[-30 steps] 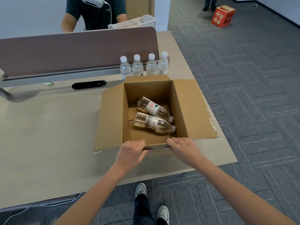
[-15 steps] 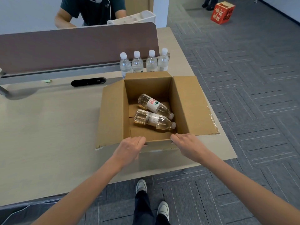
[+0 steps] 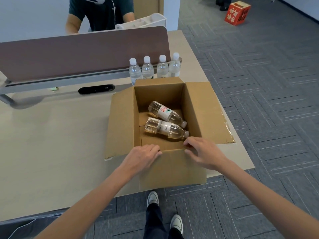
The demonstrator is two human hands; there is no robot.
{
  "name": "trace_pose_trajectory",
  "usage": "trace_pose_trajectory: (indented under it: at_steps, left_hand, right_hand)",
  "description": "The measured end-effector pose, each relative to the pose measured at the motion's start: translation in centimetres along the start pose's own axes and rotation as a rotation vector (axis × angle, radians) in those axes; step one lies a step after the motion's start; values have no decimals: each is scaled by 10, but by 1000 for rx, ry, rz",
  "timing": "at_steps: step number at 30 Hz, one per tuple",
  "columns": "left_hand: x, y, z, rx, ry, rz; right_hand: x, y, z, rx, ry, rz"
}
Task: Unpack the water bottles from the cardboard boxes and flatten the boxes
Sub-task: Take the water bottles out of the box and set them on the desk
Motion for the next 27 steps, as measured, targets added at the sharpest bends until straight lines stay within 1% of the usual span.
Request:
trace_pose_trajectory:
  at_steps: [2, 5, 7, 10, 12, 16, 20, 23, 27]
  left_hand:
    - [3, 1, -8, 31, -33, 37]
    - [7, 1, -25, 78, -56, 38]
    - [9, 0, -40, 104, -68, 42]
    - [15, 0, -59, 98, -87, 89]
    - [20, 9, -73, 126, -91, 115]
    - [27, 45, -92, 316, -92, 180]
    - [36, 67, -108, 411, -99, 51]
    - [46, 80, -115, 460, -135, 4]
    - [58, 96, -121, 487, -142, 5]
  right_hand:
    - [-9, -18, -3, -152, 58, -84]
    - [-26, -40, -8, -350, 146, -119]
    - [-37, -48, -10, -425, 206, -131]
    - [-54, -54, -10, -509, 311, -172]
    - [-65, -52, -10, -528, 377, -219]
    - [-78, -41, -10, -531, 439, -293]
    - [-85, -38, -12, -531, 469, -332]
    - [-84, -40, -13, -537, 479, -346]
    - [-85, -39, -15, -558, 503, -353]
Point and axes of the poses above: each hand's wrist, its own z-axis away from the middle knuckle, its own y-axis out of the palm, x = y × z, the point moved 9 cm from there along -z, towards the middle knuckle, and after that the axes turned 4 degrees about -z, right-handed, at the moved point
